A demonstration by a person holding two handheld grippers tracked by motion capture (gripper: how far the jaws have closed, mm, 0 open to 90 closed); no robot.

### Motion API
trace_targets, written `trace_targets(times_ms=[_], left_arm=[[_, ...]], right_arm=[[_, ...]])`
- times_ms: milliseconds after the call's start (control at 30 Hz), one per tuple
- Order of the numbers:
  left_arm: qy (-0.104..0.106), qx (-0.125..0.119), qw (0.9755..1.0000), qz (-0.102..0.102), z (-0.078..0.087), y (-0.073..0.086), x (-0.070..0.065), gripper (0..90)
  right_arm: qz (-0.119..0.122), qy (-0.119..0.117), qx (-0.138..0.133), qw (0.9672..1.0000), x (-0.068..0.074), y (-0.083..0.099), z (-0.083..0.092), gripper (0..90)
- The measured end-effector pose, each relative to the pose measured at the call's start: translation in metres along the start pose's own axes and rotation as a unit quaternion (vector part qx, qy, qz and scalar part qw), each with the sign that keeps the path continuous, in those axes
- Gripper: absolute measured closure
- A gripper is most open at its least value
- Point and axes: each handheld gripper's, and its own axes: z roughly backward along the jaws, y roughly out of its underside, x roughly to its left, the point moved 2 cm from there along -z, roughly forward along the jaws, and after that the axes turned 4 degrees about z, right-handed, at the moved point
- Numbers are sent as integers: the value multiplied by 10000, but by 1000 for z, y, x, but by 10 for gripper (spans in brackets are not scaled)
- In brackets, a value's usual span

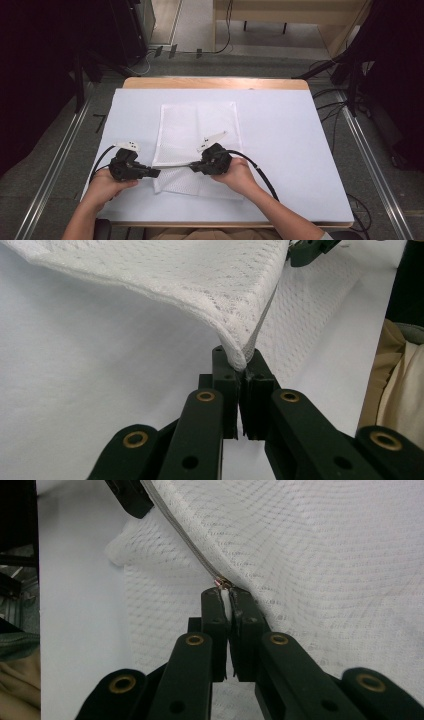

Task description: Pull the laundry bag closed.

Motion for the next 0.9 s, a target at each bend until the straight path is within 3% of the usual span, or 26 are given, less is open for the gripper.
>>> trace_targets(times_ms=[900], left_arm=[[47, -2, 10000, 18, 1, 1, -1, 880]], right_arm=[[-109, 63, 94, 9999, -7, 13, 17, 883]])
